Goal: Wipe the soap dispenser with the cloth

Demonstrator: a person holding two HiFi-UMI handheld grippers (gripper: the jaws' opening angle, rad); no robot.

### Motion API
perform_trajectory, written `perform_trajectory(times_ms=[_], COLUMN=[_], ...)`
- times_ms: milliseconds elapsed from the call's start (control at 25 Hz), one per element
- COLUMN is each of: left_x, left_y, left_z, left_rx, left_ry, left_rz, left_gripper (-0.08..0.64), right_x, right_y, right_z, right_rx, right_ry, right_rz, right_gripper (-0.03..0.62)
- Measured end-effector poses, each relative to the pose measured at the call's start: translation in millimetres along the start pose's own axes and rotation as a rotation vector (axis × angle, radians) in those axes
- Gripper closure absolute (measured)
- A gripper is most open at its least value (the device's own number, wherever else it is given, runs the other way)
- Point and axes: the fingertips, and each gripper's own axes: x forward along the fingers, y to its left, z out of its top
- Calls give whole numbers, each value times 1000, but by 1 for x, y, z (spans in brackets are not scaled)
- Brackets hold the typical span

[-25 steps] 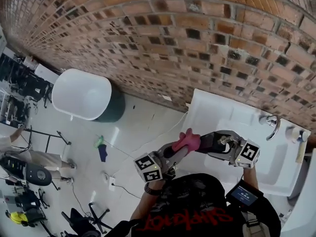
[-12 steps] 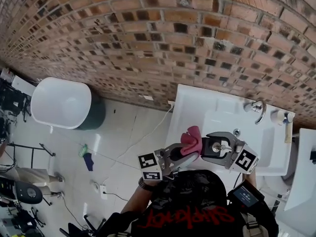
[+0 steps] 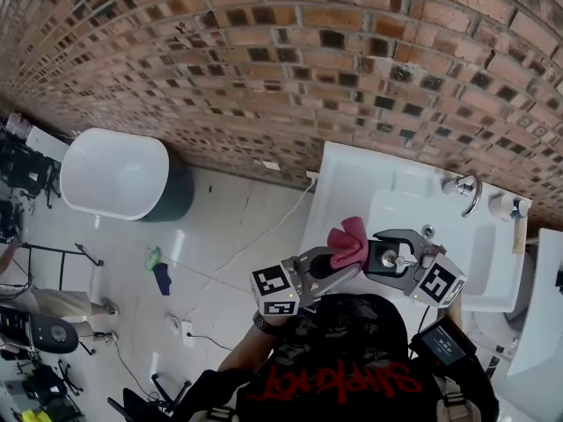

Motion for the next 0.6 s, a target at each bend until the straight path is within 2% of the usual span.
perform_trajectory(times_ms=[80,160,320,360,480,600], left_x=[-1,0,0,0,0,0], left_y=[-15,-27,-20,-19,-22,-18], left_z=[14,26,8,4,8,12], left_rx=[71,149,374,399,407,435], left_ry=[9,43,226,238,207,195], left_rz=[-37,-61,26,31,31,73], left_gripper=[516,516,515,515,515,515], right_x=[12,23,22,19,10,1], right_y=[7,14,16,15,15,15], right_z=[-19,-30,-9,-5,3,21], right_rx=[-10,-15,32,38,32,44], right_ry=[83,106,-27,-41,-74,-196], right_rz=[15,24,19,19,23,13], right_gripper=[287,287,287,288,287,288])
